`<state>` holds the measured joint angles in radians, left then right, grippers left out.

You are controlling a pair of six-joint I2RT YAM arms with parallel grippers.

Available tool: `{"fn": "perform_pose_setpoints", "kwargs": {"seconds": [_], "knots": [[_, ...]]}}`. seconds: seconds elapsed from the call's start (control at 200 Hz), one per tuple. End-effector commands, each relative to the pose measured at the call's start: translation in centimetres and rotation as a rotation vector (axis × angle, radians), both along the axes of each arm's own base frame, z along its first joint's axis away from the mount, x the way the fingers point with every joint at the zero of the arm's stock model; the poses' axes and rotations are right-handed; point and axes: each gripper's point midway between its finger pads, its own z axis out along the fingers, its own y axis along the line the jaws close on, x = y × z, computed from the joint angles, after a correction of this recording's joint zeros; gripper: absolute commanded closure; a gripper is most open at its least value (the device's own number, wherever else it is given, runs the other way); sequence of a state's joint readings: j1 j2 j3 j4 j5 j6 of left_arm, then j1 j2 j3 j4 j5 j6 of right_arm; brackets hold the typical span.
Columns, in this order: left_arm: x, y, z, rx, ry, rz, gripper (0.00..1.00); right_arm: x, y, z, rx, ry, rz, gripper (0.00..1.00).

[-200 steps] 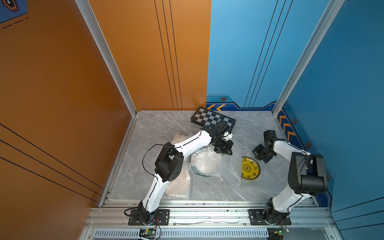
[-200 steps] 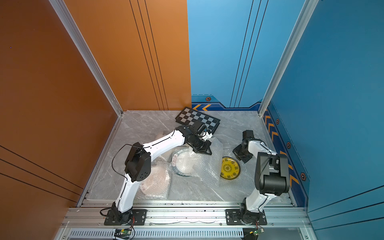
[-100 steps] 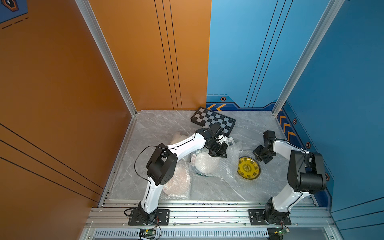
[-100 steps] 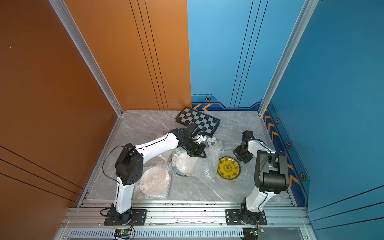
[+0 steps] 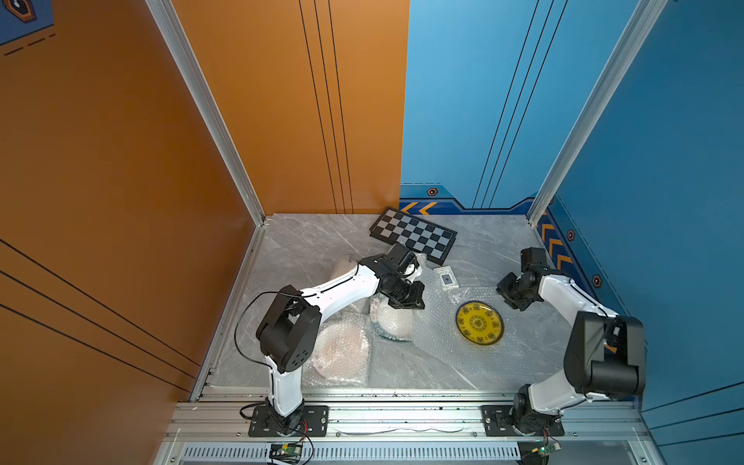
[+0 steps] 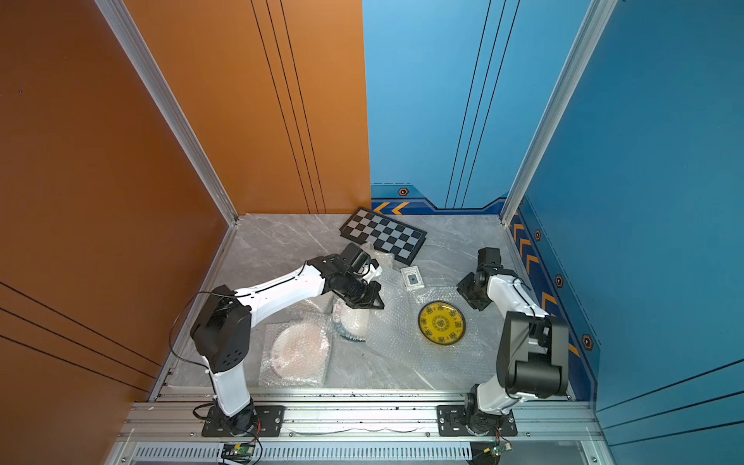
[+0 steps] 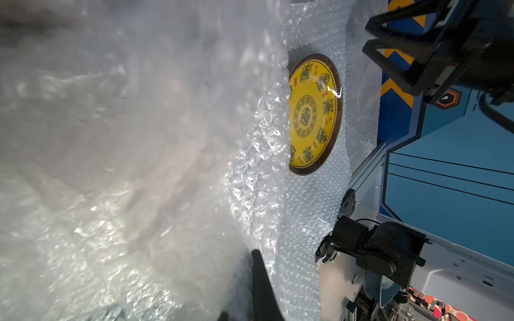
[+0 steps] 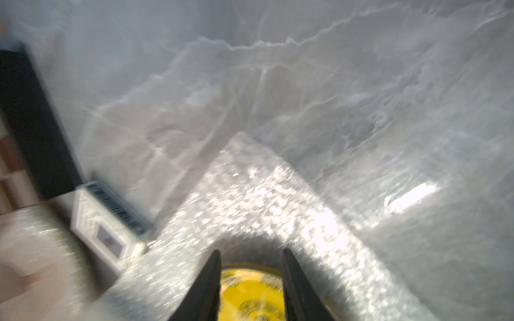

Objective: Unpack dinner plates from bubble wrap
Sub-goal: Unwrap the bubble wrap at the center of the board.

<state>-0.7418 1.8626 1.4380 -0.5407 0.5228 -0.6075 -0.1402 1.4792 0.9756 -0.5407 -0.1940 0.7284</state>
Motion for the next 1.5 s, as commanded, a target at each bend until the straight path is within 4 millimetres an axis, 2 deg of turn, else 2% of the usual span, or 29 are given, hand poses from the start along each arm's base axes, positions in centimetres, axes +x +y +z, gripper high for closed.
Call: {"fn": "perform_pose_setpoints", "kwargs": {"seconds": [0.0, 0.155, 0.235, 0.34, 0.461, 0.586, 0.781, 0.981, 1.081, 1.292, 1.407, 1.497], "knots": [[-0.7, -1.2, -0.7, 0.003, -0.01, -0.015, 1.0, -3.0, 1.3, 1.9, 0.037, -0.016, 0.029, 0.53], [-1.2, -2.3, -0.7, -0.006, -0.012, -0.037, 1.0, -9.9, 2.5, 0.2, 0.1, 0.083, -0.036, 0.51], [-1.3, -2.4, -0.5, -0.011, -0.014, -0.044, 1.0, -12.7, 3.3, -0.6, 0.131, 0.107, -0.061, 0.5], [-1.6, -2.5, -0.6, -0.013, -0.007, -0.052, 1.0, -15.2, 3.9, -1.7, 0.159, 0.134, -0.087, 0.48], [-1.8, -2.7, -0.7, -0.015, -0.003, -0.057, 1.0, -16.6, 4.7, -3.4, 0.173, 0.182, -0.085, 0.47], [-1.8, -2.9, -0.8, -0.015, 0.002, -0.059, 1.0, -16.6, 5.3, -4.6, 0.171, 0.191, -0.068, 0.49], [-2.2, -3.0, -1.1, -0.007, 0.01, -0.057, 1.0, -15.4, 5.6, -6.4, 0.199, 0.168, -0.096, 0.54], [-2.3, -2.6, -1.0, -0.002, 0.01, -0.05, 1.0, -13.7, 5.4, -5.8, 0.174, 0.126, -0.101, 0.62], [-2.4, -2.6, -1.2, 0.003, 0.012, -0.048, 1.0, -13.4, 5.2, -5.6, 0.167, 0.119, -0.105, 0.62], [-2.3, -2.7, -1.7, 0.007, 0.024, -0.048, 1.0, -13.2, 4.9, -6.7, 0.147, 0.141, -0.11, 0.62], [-2.3, -2.7, -1.8, 0.006, 0.03, -0.05, 1.0, -12.5, 4.5, -6.4, 0.126, 0.122, -0.117, 0.71], [-2.0, -2.6, -2.0, 0.009, 0.033, -0.043, 1.0, -12.3, 4.3, -6.0, 0.118, 0.103, -0.121, 0.81]]}}
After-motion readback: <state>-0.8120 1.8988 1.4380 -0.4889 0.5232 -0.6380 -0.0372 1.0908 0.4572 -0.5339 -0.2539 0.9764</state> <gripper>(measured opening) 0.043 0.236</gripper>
